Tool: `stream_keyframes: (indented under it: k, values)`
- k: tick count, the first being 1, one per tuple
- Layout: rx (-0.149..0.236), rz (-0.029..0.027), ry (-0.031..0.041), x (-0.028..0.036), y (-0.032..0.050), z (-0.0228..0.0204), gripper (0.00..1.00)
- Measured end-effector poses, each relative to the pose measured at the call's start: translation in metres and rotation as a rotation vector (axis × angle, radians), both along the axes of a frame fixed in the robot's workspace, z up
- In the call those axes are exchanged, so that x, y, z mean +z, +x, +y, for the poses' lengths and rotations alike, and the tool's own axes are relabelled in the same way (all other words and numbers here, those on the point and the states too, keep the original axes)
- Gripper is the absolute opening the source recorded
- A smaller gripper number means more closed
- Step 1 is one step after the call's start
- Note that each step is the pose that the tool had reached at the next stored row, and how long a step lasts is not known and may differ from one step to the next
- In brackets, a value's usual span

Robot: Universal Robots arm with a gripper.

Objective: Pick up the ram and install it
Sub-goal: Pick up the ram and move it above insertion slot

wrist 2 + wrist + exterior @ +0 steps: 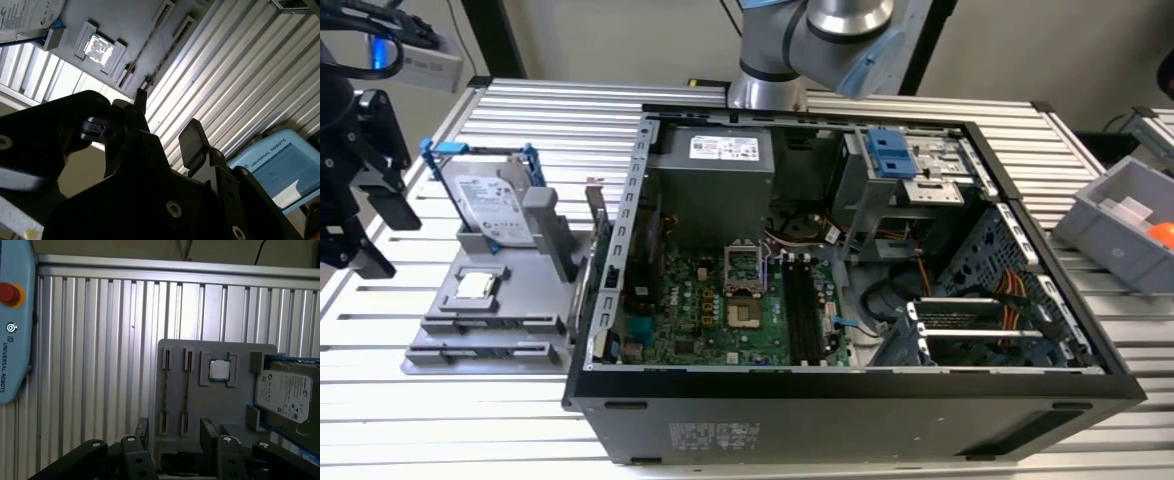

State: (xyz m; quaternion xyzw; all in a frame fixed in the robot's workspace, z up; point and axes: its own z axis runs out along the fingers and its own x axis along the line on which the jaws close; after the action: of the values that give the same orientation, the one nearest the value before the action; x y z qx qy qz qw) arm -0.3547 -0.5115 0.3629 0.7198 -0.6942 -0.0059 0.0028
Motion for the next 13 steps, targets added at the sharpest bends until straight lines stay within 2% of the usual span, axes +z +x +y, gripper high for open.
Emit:
stream_keyframes:
  k: [13]
  values:
    - [0.000, 0.0000, 0.0000, -0.0050, 0.0000, 0.0000, 1.00]
